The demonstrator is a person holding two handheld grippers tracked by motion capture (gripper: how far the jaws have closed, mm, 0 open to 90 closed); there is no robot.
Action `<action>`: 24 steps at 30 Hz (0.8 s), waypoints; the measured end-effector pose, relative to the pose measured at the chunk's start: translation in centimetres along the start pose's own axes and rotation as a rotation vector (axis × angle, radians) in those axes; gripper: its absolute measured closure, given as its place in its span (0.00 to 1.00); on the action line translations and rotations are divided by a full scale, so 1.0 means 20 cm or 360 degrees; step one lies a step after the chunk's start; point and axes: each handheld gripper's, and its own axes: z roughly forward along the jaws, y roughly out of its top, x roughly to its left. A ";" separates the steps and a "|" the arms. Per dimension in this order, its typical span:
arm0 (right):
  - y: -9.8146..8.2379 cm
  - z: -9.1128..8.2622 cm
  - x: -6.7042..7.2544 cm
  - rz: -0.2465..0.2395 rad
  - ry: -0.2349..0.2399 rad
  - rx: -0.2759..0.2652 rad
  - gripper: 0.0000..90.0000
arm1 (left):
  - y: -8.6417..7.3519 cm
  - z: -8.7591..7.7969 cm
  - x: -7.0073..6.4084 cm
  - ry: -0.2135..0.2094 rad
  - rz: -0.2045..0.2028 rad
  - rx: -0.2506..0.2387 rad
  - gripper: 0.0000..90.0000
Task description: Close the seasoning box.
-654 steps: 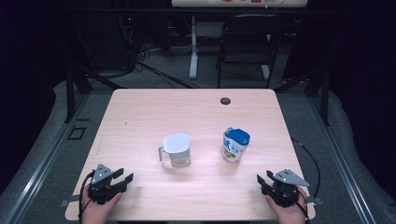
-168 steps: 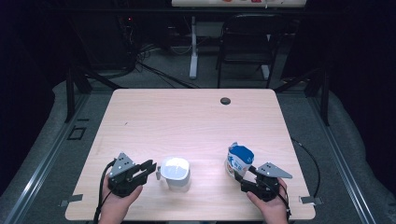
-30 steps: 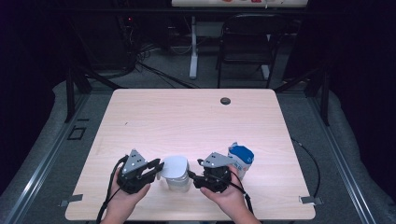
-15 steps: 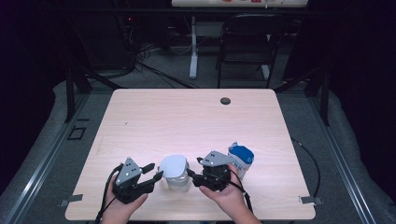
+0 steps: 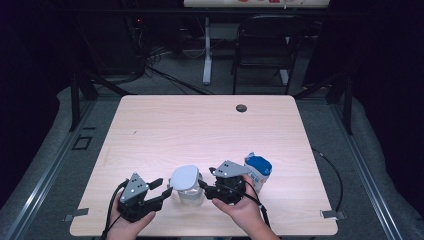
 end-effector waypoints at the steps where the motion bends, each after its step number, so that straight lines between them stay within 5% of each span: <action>1: 0.00 0.00 0.00 -0.0003 -0.0002 -0.0003 0.51 | 0.00 0.00 0.00 0.0007 -0.0006 -0.0006 0.61; 24: 0.09 0.01 0.04 -0.0027 0.0026 -0.0054 0.51 | -0.07 0.01 0.10 0.0092 -0.0064 0.0015 0.68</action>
